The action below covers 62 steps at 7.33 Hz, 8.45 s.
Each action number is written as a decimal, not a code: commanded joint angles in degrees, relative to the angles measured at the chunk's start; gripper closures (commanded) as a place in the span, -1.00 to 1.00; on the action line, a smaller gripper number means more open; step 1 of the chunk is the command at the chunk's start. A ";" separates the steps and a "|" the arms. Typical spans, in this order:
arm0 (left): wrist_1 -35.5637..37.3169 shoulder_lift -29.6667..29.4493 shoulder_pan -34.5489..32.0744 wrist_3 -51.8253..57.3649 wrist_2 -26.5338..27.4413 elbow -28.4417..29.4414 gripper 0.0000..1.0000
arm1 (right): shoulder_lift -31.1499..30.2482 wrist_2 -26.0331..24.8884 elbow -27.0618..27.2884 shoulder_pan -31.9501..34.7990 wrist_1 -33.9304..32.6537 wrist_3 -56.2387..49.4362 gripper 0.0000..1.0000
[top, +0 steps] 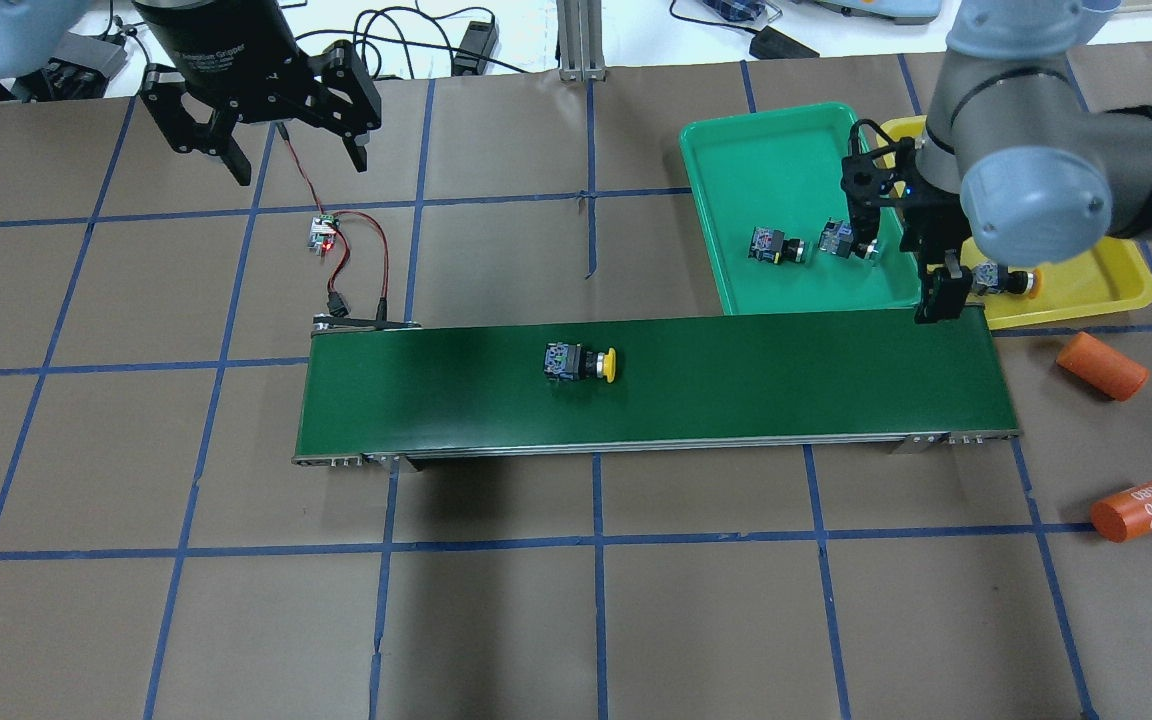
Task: Sort buttons by color to trays
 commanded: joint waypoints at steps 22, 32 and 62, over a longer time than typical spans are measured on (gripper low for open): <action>-6.83 6.74 0.24 1.64 0.23 -3.69 -1.00 | -1.12 5.15 13.10 14.51 -22.28 7.12 -1.00; -6.75 6.83 0.24 1.64 0.23 -3.77 -1.00 | 1.43 4.97 10.90 14.96 -23.34 6.00 0.34; -7.45 10.61 2.26 7.35 -1.62 -5.27 -1.00 | -12.55 11.03 -23.52 14.87 27.79 84.57 -1.00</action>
